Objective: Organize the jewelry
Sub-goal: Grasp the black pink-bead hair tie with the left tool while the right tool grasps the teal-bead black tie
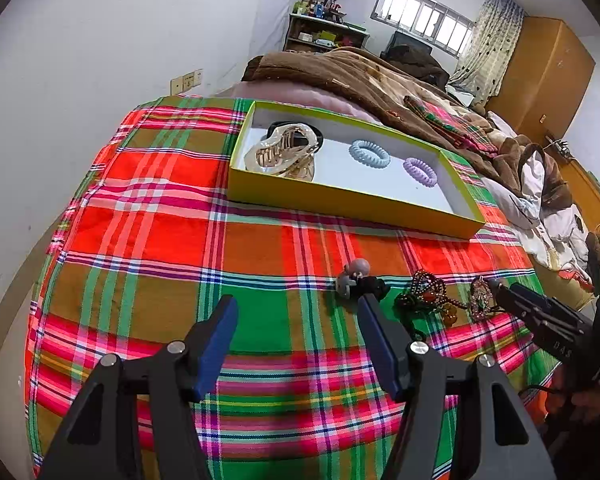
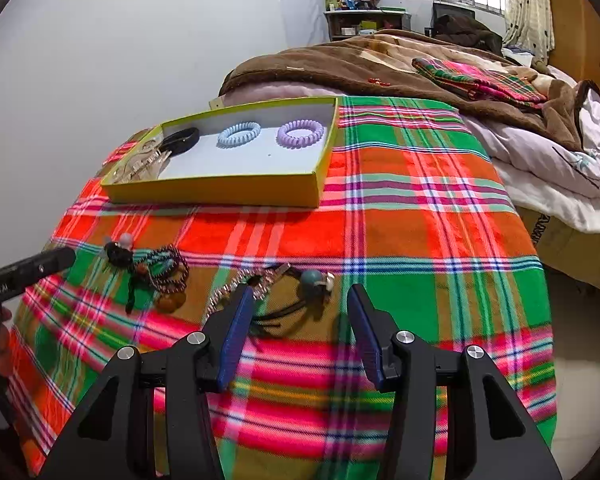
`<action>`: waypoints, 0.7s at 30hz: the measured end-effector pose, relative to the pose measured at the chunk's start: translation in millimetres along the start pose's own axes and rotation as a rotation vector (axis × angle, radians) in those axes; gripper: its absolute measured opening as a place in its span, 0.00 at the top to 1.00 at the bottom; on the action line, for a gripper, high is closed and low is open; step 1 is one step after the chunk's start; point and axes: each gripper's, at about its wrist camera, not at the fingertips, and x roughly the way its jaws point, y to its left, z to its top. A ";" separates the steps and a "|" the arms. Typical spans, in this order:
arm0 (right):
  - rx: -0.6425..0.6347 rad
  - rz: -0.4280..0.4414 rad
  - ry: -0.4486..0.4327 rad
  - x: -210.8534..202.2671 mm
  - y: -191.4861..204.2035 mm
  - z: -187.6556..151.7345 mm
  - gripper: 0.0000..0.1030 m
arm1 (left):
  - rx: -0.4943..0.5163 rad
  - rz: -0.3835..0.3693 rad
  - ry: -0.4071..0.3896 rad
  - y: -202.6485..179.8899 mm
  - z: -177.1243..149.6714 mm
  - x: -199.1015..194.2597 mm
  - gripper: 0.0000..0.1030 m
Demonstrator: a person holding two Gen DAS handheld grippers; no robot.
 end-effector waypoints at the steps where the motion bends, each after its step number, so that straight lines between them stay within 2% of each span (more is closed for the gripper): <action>1: -0.003 -0.003 0.000 1.0 1.2 0.9 0.52 | 0.000 -0.002 -0.001 0.2 0.5 -0.1 0.38; 7: -0.018 -0.021 -0.004 1.9 6.2 1.8 0.52 | 0.027 0.000 -0.002 -4.3 1.5 0.8 0.38; 10: -0.021 -0.042 -0.009 2.0 7.2 2.4 0.61 | 0.035 0.005 0.005 -6.1 1.3 3.8 0.38; 12: -0.032 -0.048 -0.008 2.8 8.9 2.8 0.62 | 0.039 0.009 0.012 -7.1 0.4 5.7 0.38; 14: -0.042 -0.063 -0.011 3.5 10.3 2.5 0.72 | 0.042 0.015 0.018 -9.1 0.4 7.5 0.38; 19: -0.049 -0.065 -0.002 7.5 9.7 1.5 0.86 | 0.059 0.018 0.029 -14.5 0.4 11.4 0.38; 21: -0.053 -0.067 -0.005 7.4 9.9 1.4 0.88 | 0.059 0.019 0.035 -15.9 0.3 13.5 0.38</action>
